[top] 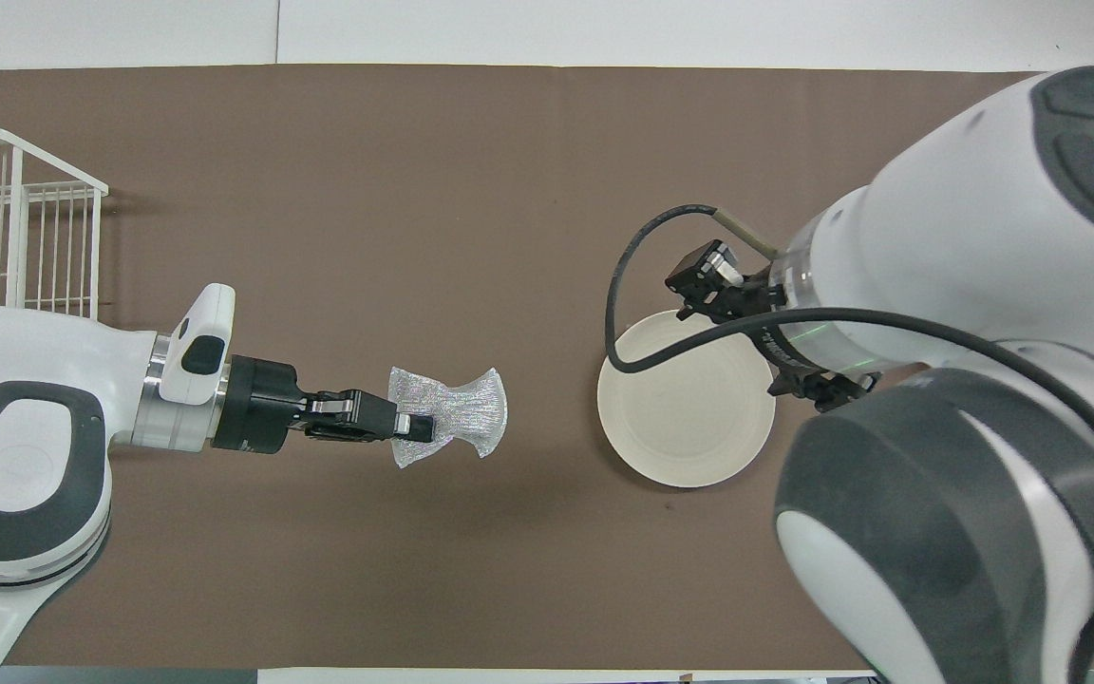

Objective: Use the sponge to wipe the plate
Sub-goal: 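Carry the scrubber toward the rack while the right gripper returns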

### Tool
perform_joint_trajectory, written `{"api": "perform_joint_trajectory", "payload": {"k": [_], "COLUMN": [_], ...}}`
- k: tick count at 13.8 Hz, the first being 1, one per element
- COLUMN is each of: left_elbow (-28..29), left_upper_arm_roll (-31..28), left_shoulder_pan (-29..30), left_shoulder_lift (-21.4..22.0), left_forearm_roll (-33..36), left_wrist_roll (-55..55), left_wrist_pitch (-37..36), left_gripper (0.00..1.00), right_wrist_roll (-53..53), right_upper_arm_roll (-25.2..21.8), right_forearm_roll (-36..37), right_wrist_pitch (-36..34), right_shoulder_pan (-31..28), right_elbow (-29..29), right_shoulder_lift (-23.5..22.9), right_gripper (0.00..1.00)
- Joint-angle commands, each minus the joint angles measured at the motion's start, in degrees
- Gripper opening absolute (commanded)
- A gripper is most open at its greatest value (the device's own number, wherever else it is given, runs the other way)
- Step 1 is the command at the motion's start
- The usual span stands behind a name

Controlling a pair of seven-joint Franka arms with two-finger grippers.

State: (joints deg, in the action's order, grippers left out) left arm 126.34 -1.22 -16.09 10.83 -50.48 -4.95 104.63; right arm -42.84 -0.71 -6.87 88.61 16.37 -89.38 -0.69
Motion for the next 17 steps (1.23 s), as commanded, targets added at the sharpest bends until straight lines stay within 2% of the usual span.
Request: {"api": "perform_joint_trajectory", "payload": {"k": [1, 4, 9, 13, 16, 17], "left_elbow": [-3.8, -6.6, -8.6, -11.9, -11.9, -12.3], "left_upper_arm_roll": [0.3, 0.6, 1.4, 1.9, 1.9, 2.0], "left_shoulder_pan": [-0.1, -1.0, -2.5, -4.2, -5.6, -6.0], "left_shoulder_lift": [0.0, -0.5, -1.1, -1.7, -2.2, -3.7], "left_forearm_roll": [11.1, 23.6, 43.3, 57.9, 67.3, 70.8], "left_wrist_roll": [7.3, 14.7, 22.7, 28.8, 34.5, 36.2], "left_wrist_pitch": [-2.7, -4.9, -9.3, -16.1, -18.2, -19.4], "left_gripper": [0.0, 0.0, 0.0, 0.0, 0.0, 0.0], "right_wrist_roll": [10.5, 14.9, 29.0, 34.1, 34.3, 34.8], "right_upper_arm_roll": [0.8, 0.8, 0.9, 0.8, 0.7, 0.6], "right_forearm_roll": [1.1, 2.1, 2.8, 2.9, 3.0, 3.7], "right_wrist_pitch": [-0.6, -0.5, -0.6, -0.5, -1.8, -2.2], "right_shoulder_pan": [-3.4, -5.7, -9.9, -11.4, -12.4, -12.5], "right_elbow": [-2.0, -2.4, -2.0, -1.4, -1.2, -1.2], "right_shoulder_lift": [1.6, 1.6, 1.3, 0.9, 1.2, 1.7], "right_gripper": [1.0, 1.0, 1.0, 1.0, 1.0, 1.0]}}
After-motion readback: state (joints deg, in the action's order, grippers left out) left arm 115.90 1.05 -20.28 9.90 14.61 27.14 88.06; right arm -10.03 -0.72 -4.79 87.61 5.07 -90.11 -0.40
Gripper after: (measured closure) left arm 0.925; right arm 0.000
